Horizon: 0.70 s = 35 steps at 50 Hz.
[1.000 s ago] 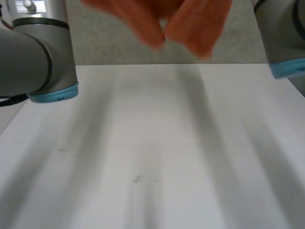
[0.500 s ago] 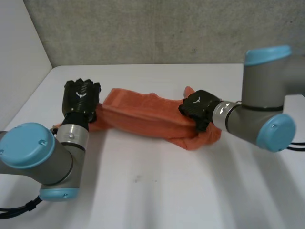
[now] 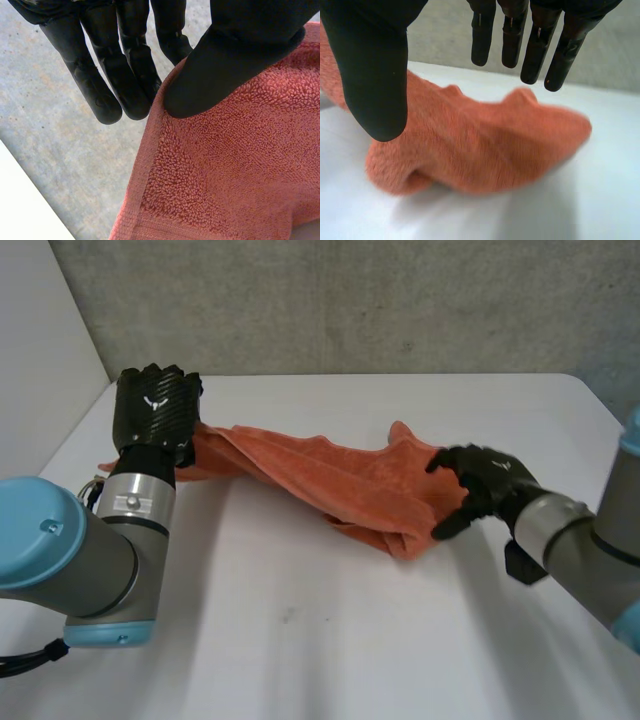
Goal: Fold the laundry
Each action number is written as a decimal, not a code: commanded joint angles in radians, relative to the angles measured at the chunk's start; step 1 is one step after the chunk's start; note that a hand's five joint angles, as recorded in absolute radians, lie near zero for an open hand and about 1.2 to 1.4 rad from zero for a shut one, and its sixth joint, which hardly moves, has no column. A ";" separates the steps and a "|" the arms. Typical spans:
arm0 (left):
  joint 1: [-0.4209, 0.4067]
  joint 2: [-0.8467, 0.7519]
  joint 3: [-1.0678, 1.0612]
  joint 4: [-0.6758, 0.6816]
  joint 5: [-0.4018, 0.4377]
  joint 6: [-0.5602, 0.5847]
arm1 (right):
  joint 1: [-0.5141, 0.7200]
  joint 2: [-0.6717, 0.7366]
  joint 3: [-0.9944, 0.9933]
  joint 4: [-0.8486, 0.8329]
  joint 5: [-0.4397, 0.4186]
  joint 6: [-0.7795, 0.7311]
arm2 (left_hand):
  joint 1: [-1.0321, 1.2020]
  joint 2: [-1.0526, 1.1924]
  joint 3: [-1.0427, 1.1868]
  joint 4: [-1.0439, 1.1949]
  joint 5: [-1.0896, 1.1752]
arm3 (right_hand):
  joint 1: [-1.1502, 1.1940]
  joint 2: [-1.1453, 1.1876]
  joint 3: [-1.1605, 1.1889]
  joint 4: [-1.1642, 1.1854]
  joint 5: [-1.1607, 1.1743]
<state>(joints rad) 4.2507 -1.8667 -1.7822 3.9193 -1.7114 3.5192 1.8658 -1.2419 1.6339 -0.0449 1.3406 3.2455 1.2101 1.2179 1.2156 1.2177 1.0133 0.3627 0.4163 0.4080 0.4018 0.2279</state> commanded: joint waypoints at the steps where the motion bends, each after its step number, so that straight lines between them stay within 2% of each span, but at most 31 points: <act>1: -0.017 0.004 0.001 0.000 -0.001 -0.002 | -0.046 -0.011 0.142 -0.090 -0.001 0.170 | 0.186 0.178 0.181 0.179 0.208 | 0.063 0.009 0.018 0.024 0.023; 13: -0.037 0.018 0.003 -0.001 -0.002 0.000 | -0.025 0.071 0.129 -0.148 -0.001 0.278 | 0.186 0.178 0.181 0.179 0.208 | 0.080 0.027 0.035 0.041 0.041; 16: -0.037 0.024 0.001 -0.001 -0.002 0.001 | 0.016 0.098 0.110 -0.167 0.000 0.293 | 0.186 0.178 0.181 0.179 0.208 | 0.116 0.062 0.070 0.077 0.076; 21: -0.035 0.030 0.003 -0.011 -0.002 0.001 | 0.044 0.151 0.077 -0.185 0.002 0.300 | 0.186 0.178 0.181 0.179 0.208 | 0.339 0.285 0.294 0.300 0.299; 23: -0.035 0.037 0.004 -0.015 -0.002 0.001 | 0.055 0.183 0.055 -0.187 0.002 0.301 | 0.186 0.178 0.181 0.179 0.208 | 0.587 0.533 0.542 0.548 0.547; 24: -0.035 0.037 0.004 -0.015 -0.002 0.001 | 0.055 0.183 0.055 -0.187 0.002 0.301 | 0.186 0.178 0.181 0.179 0.208 | 0.588 0.535 0.543 0.549 0.549; 26: -0.034 0.046 0.004 -0.021 -0.004 0.001 | 0.067 0.194 0.043 -0.200 0.003 0.300 | 0.186 0.178 0.181 0.179 0.208 | 1.031 0.977 0.986 0.992 0.991; 29: -0.034 0.055 0.004 -0.029 -0.004 0.001 | 0.062 0.185 0.043 -0.210 0.012 0.298 | 0.186 0.178 0.181 0.179 0.208 | 1.034 0.980 0.988 0.994 0.994; 32: -0.032 0.087 0.001 -0.055 -0.004 0.001 | 0.056 0.140 0.040 -0.224 0.061 0.278 | 0.186 0.178 0.181 0.179 0.208 | 1.034 0.980 0.988 0.994 0.994; 34: -0.029 0.139 -0.002 -0.090 -0.004 -0.002 | 0.055 -0.003 0.021 -0.221 0.098 0.214 | 0.186 0.178 0.181 0.179 0.208 | 1.034 0.980 0.988 0.994 0.994; 35: -0.029 0.139 -0.002 -0.090 -0.004 -0.002 | 0.055 -0.004 0.021 -0.221 0.098 0.214 | 0.186 0.178 0.181 0.179 0.208 | 1.034 0.980 0.988 0.994 0.994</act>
<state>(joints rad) 4.2176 -1.7974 -1.7790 3.8788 -1.7148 3.5202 1.9276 -1.0814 1.6728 -0.2577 1.3749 3.5318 1.2101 1.2179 1.2157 1.2177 1.0133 0.9465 1.1627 1.1577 1.1879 0.9479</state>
